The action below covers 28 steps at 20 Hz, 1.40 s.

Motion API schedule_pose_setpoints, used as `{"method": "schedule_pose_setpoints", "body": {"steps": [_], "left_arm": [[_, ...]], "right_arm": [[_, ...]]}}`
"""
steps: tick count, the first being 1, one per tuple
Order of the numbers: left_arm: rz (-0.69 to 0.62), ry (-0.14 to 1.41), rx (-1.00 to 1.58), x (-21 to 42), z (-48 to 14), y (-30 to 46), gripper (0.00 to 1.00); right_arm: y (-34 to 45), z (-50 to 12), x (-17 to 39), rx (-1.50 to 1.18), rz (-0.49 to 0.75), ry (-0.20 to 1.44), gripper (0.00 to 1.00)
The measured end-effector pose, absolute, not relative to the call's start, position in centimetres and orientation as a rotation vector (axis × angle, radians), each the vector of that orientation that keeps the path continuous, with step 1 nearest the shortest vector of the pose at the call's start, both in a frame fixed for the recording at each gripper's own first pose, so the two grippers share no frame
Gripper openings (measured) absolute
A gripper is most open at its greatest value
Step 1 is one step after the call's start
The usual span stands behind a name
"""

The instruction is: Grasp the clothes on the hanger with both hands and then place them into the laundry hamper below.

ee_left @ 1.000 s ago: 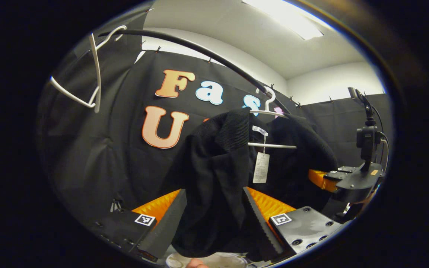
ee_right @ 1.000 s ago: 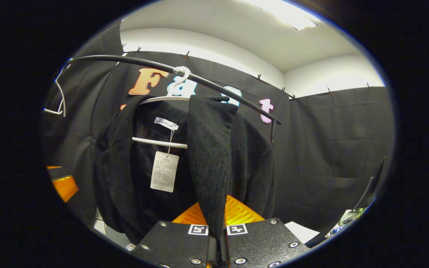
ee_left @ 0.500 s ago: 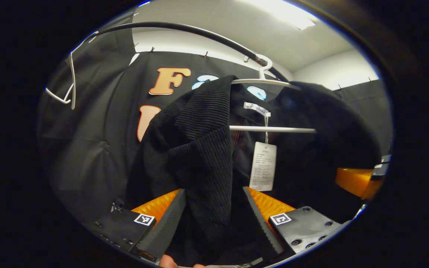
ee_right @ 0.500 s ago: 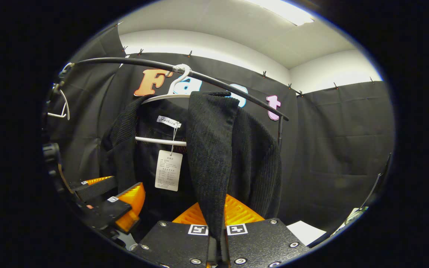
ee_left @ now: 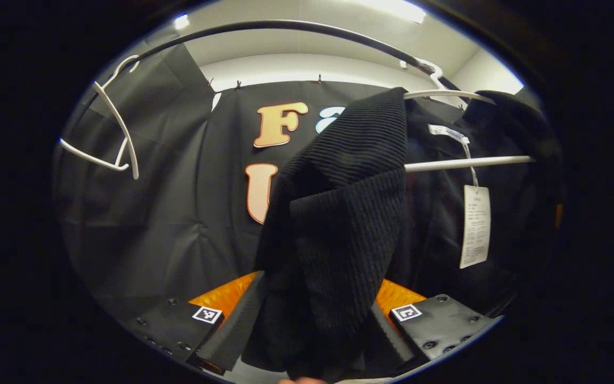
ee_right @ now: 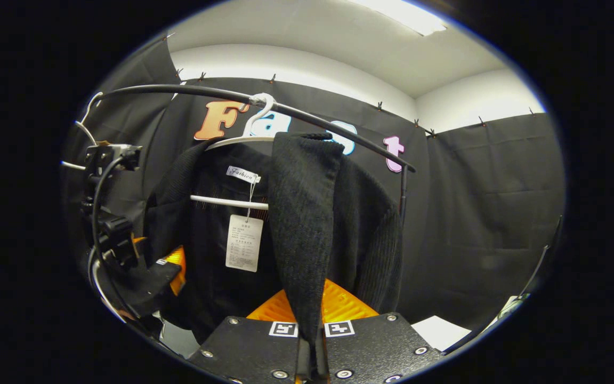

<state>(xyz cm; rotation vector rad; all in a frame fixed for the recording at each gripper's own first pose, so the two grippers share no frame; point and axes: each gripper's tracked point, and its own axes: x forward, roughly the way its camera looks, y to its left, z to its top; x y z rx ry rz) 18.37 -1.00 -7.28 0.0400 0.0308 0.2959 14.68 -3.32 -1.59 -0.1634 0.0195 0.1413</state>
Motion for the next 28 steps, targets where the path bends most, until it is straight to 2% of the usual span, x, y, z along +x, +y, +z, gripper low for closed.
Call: {"method": "schedule_pose_setpoints", "body": {"steps": [1, 5, 10, 11, 12, 13, 17, 19, 20, 21, 22, 23, 24, 25, 26, 28], "left_arm": [[0.272, 0.041, 0.035, 18.3, -7.3, -0.8, 0.99], [0.254, 0.023, 0.031, 17.0, -5.2, 1.2, 0.62], [0.111, 0.023, 0.004, 16.1, -4.0, -0.3, 0.17], [0.092, 0.025, -0.001, 16.0, -3.8, -0.8, 0.17], [0.059, 0.024, -0.007, 15.9, -3.6, -1.6, 0.07], [0.029, 0.017, -0.008, 15.8, -3.1, -2.1, 0.10], [-0.007, -0.001, 0.005, 15.3, -0.9, -3.3, 0.07], [-0.040, -0.017, 0.002, 15.0, 0.7, -4.2, 0.12], [-0.041, -0.045, 0.010, 15.0, 2.1, -4.0, 0.12], [-0.031, -0.065, 0.027, 15.2, 3.1, -3.4, 0.07], [-0.014, -0.070, 0.047, 15.5, 4.1, -2.9, 0.10], [0.000, -0.061, 0.060, 15.9, 4.7, -2.5, 0.07], [0.012, -0.056, 0.068, 16.1, 5.5, -2.1, 0.13], [0.018, -0.065, 0.060, 16.5, 6.4, -2.0, 0.07], [0.018, -0.074, 0.050, 16.8, 7.2, -1.8, 0.10], [0.037, -0.093, 0.036, 17.2, 8.8, -0.3, 0.10]], "right_arm": [[-3.4, -1.5, 14.7, -0.157, 0.140, 0.015, 0.04], [-4.2, -0.7, 14.1, -0.175, 0.121, -0.008, 0.03], [-5.0, 0.9, 12.9, -0.168, 0.102, -0.049, 0.03], [-4.9, 1.2, 12.6, -0.171, 0.105, -0.052, 0.03], [-4.5, 1.6, 12.1, -0.168, 0.125, -0.069, 0.03], [-3.9, 2.3, 11.7, -0.161, 0.142, -0.094, 0.03], [-5.0, 4.8, 11.0, -0.191, 0.101, -0.146, 0.02], [-5.6, 6.6, 11.1, -0.199, 0.079, -0.170, 0.02], [-5.8, 7.5, 11.2, -0.202, 0.072, -0.181, 0.09], [-6.2, 8.5, 11.1, -0.205, 0.063, -0.196, 0.09], [-6.8, 9.6, 11.1, -0.210, 0.054, -0.210, 0.09], [-7.5, 10.7, 11.4, -0.214, 0.041, -0.220, 0.09], [-8.1, 11.5, 11.6, -0.214, 0.033, -0.228, 0.09], [-8.5, 12.5, 12.1, -0.210, 0.030, -0.234, 0.09], [-8.9, 13.2, 12.2, -0.202, 0.032, -0.240, 0.08], [-9.6, 14.5, 12.7, -0.188, 0.022, -0.253, 0.08]]}}
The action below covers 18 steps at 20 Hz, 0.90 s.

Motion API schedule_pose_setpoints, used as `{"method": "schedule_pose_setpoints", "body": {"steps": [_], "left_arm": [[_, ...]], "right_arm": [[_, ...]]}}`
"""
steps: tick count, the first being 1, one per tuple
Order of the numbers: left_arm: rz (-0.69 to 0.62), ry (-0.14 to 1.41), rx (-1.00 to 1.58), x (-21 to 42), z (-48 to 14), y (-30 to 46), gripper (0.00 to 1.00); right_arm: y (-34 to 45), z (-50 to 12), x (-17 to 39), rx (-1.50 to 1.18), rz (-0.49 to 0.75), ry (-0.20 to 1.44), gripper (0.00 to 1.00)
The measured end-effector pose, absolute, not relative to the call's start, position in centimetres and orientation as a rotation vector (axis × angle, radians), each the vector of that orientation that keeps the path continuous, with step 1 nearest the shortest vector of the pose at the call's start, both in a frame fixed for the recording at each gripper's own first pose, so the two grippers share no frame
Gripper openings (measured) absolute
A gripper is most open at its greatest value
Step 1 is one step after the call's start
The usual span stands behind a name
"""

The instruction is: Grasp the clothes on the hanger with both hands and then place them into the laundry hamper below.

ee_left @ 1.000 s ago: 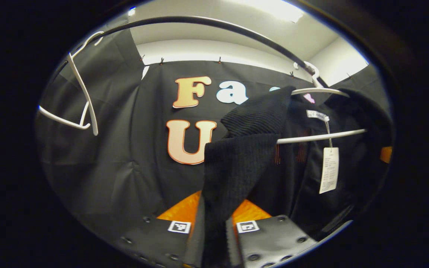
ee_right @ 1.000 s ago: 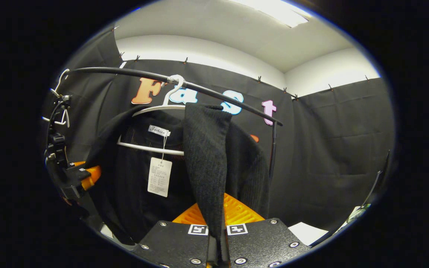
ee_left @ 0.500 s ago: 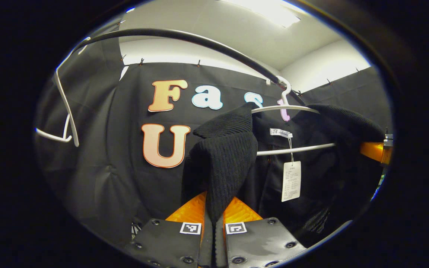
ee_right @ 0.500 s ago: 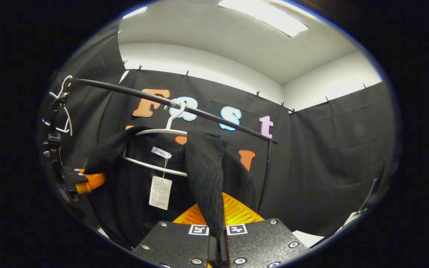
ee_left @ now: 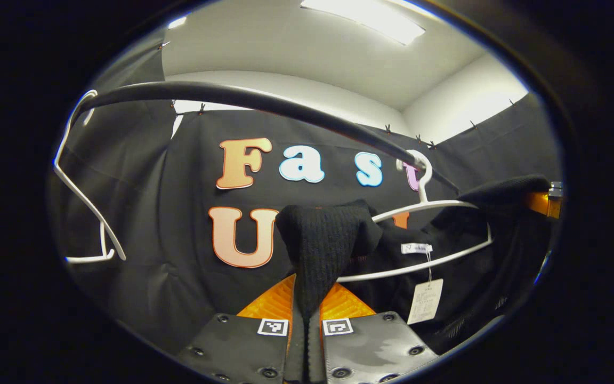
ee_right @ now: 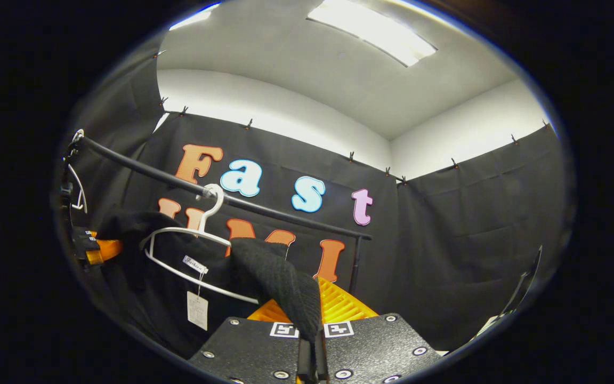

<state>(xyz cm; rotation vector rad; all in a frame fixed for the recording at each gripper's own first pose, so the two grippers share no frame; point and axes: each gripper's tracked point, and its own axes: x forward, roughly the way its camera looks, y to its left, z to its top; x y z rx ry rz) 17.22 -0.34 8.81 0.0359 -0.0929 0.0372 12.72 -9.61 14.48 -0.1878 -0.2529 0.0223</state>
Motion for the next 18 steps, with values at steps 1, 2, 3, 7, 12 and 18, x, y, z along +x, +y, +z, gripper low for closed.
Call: {"method": "schedule_pose_setpoints", "body": {"steps": [1, 2, 3, 7, 12, 18], "left_arm": [[0.048, -0.103, 0.037, 17.6, 9.5, 0.5, 0.07], [0.050, -0.114, 0.038, 18.0, 10.1, 0.9, 0.10], [0.049, -0.119, 0.038, 18.5, 10.6, 0.9, 0.07], [0.044, -0.077, 0.062, 20.4, 10.3, 1.7, 0.10], [0.093, -0.062, 0.057, 21.9, 9.5, 4.7, 0.10], [0.152, -0.010, 0.063, 24.0, 6.4, 6.4, 0.10]], "right_arm": [[-10.0, 14.8, 13.4, -0.189, 0.017, -0.256, 0.08], [-10.6, 15.0, 14.1, -0.197, 0.006, -0.252, 0.08], [-11.2, 14.9, 14.8, -0.205, -0.003, -0.243, 0.09], [-12.9, 15.3, 18.0, -0.194, -0.009, -0.195, 0.02], [-15.9, 14.7, 21.4, -0.224, -0.061, -0.154, 0.02], [-18.2, 11.3, 23.1, -0.228, -0.102, -0.103, 0.02]]}}
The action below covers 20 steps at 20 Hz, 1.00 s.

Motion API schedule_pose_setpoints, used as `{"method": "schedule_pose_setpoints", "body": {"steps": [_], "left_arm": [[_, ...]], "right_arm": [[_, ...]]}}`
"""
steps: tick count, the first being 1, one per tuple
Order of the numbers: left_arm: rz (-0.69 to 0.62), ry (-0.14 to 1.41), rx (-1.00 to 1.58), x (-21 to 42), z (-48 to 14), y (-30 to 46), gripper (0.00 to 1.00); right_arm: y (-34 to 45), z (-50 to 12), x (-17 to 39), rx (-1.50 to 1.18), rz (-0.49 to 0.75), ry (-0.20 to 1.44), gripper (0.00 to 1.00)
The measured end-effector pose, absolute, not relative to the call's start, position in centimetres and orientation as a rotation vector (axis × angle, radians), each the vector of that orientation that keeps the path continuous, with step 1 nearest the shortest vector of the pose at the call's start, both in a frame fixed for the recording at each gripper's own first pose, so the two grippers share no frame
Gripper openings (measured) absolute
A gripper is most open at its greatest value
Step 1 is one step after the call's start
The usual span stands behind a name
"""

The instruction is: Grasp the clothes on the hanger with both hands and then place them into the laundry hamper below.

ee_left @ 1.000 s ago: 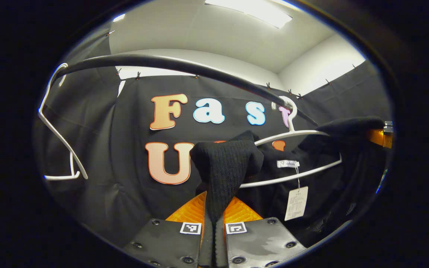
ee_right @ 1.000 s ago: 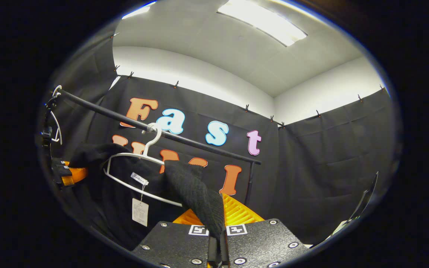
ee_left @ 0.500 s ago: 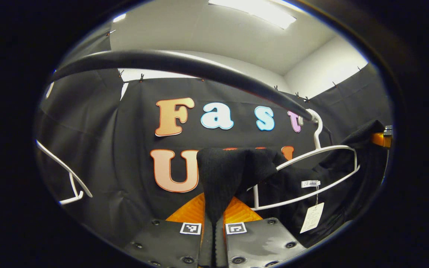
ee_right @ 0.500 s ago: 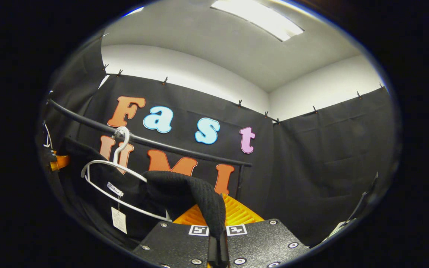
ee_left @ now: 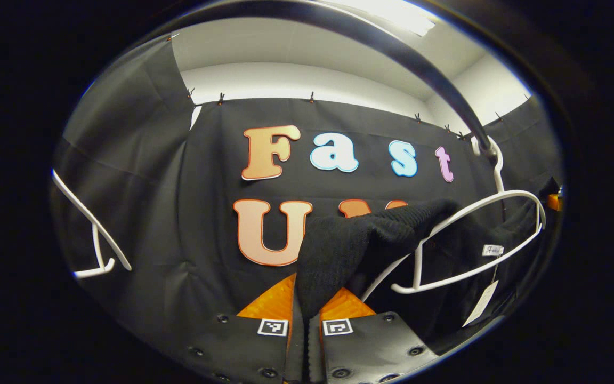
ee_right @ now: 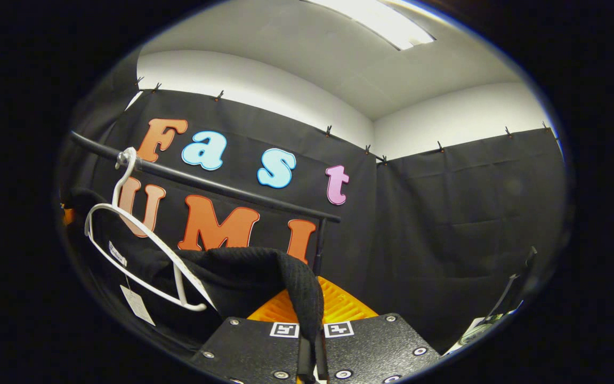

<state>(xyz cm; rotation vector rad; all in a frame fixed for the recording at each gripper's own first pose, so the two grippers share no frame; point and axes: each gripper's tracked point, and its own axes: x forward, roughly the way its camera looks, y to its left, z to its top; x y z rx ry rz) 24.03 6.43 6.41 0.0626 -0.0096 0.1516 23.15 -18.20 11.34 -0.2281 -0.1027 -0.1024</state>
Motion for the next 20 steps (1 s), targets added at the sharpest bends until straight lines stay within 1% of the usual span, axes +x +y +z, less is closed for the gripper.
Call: {"method": "schedule_pose_setpoints", "body": {"steps": [3, 7, 12, 15, 17, 20], "left_arm": [[0.160, 0.020, 0.066, 23.9, 5.0, 6.7, 0.10], [0.169, 0.036, 0.094, 23.9, 4.2, 6.9, 0.10], [0.156, 0.095, 0.053, 24.9, 2.4, 6.8, 0.10], [0.142, 0.163, 0.007, 25.2, 0.3, 6.7, 0.10], [0.173, 0.160, 0.003, 24.7, -0.3, 7.8, 0.10], [0.165, 0.197, 0.003, 23.5, -1.8, 7.6, 0.10]], "right_arm": [[-18.1, 8.7, 23.6, -0.280, -0.102, -0.062, 0.02], [-17.6, 7.9, 23.3, -0.323, -0.110, -0.076, 0.02], [-17.9, 5.3, 24.0, -0.310, -0.103, -0.029, 0.03], [-18.4, 3.1, 24.1, -0.273, -0.102, 0.019, 0.02], [-18.4, 1.1, 23.7, -0.244, -0.089, 0.051, 0.02], [-17.6, -1.7, 22.9, -0.232, -0.069, 0.091, 0.02]]}}
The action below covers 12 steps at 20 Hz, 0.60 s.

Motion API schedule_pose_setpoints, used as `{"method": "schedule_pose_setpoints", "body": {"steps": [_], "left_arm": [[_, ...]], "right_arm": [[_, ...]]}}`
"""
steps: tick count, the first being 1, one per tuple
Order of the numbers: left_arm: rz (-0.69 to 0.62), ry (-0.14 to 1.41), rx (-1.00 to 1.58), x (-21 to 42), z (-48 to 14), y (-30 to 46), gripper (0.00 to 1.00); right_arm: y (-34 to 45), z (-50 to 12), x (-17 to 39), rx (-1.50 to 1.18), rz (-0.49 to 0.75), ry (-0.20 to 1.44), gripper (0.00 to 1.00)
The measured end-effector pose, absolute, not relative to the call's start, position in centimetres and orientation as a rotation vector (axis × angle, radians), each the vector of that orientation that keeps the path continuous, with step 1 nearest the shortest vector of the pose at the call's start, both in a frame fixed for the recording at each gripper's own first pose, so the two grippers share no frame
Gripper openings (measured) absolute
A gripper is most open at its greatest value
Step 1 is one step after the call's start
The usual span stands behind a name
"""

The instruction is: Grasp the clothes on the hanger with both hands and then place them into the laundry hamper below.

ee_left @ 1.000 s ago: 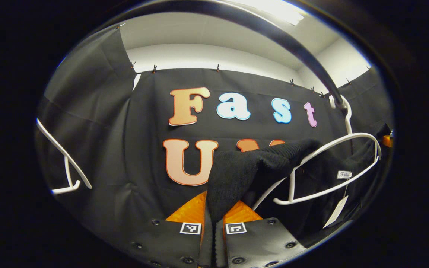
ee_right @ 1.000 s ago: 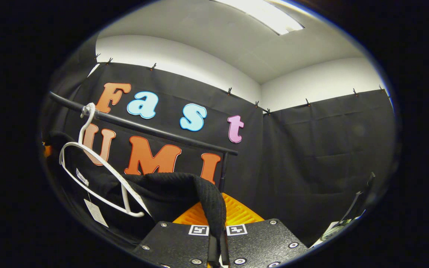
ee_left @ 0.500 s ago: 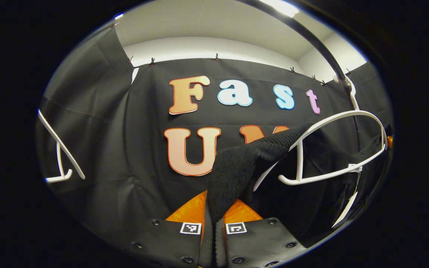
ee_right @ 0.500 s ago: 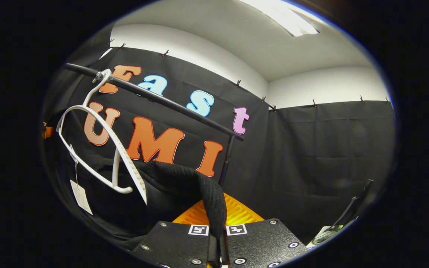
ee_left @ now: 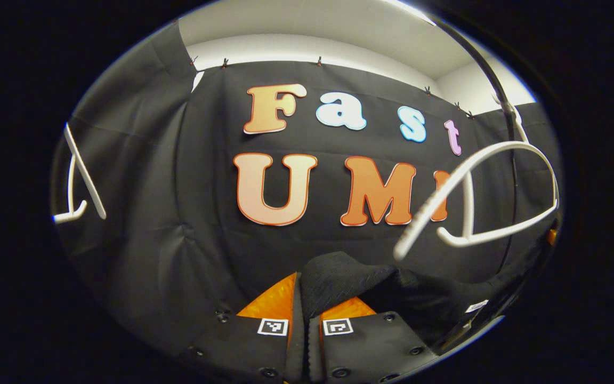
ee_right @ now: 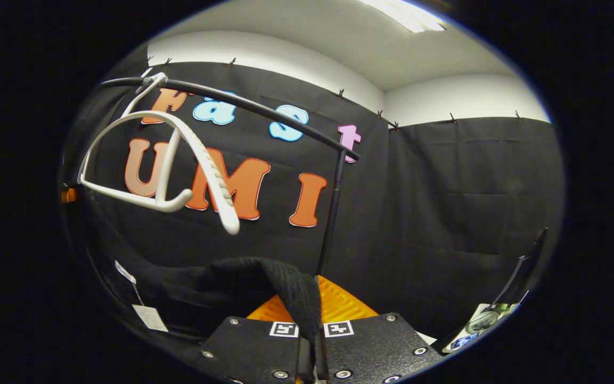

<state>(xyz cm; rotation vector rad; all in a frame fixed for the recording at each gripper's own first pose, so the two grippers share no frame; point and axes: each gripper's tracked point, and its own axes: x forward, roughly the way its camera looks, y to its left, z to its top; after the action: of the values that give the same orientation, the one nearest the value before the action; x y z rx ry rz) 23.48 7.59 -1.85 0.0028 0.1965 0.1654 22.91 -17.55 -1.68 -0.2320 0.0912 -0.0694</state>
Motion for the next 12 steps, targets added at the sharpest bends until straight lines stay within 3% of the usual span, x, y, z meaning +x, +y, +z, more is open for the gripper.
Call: {"method": "schedule_pose_setpoints", "body": {"steps": [12], "left_arm": [[0.175, 0.256, 0.130, 17.2, -5.3, 7.6, 0.10]], "right_arm": [[-11.3, -6.1, 18.0, -0.217, 0.046, 0.155, 0.09]]}}
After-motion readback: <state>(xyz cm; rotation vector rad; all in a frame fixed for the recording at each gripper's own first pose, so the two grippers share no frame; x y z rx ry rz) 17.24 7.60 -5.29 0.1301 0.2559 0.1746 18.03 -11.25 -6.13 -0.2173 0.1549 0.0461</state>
